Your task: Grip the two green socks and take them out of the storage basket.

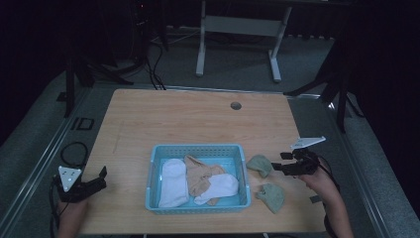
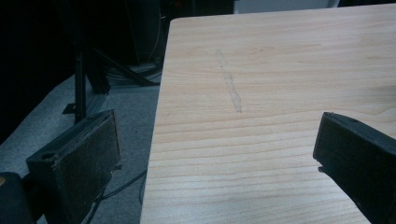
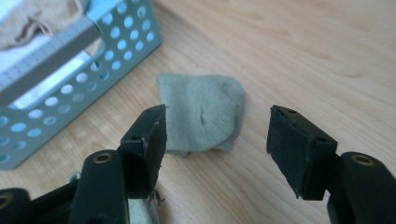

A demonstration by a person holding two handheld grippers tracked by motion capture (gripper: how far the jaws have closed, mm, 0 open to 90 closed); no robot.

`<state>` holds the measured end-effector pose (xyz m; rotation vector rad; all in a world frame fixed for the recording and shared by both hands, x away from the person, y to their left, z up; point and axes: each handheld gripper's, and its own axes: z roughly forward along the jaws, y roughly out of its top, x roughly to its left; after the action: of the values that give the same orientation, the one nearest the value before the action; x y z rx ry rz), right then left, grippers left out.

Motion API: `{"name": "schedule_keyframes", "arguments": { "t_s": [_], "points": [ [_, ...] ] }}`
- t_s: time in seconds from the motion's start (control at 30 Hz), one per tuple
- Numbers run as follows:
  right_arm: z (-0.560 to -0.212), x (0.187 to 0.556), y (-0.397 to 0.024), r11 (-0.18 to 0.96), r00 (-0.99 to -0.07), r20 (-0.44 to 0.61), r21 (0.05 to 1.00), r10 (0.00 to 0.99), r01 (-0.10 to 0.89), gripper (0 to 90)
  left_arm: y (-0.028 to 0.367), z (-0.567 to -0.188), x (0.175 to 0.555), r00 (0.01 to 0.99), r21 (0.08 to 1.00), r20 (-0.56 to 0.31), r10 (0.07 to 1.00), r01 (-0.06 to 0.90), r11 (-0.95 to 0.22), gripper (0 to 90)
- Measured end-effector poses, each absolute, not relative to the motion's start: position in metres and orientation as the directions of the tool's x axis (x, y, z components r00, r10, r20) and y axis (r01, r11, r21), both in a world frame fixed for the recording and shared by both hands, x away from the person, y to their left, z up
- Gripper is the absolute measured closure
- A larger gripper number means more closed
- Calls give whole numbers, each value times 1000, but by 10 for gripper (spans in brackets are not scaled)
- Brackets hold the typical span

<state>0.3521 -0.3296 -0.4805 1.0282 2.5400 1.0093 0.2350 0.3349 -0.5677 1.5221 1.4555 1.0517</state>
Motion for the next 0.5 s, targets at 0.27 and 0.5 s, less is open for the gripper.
{"name": "schedule_keyframes", "arguments": {
  "t_s": [0.27,0.5],
  "points": [
    [-483,346,-350,406,-663,103,719,741,565,185,335,-568,235,6,930,53,999,364,-52,4],
    [-499,341,-369,355,-592,62,748,803,560,136,335,-568,235,8,929,55,998,366,-55,4]
  ]
}}
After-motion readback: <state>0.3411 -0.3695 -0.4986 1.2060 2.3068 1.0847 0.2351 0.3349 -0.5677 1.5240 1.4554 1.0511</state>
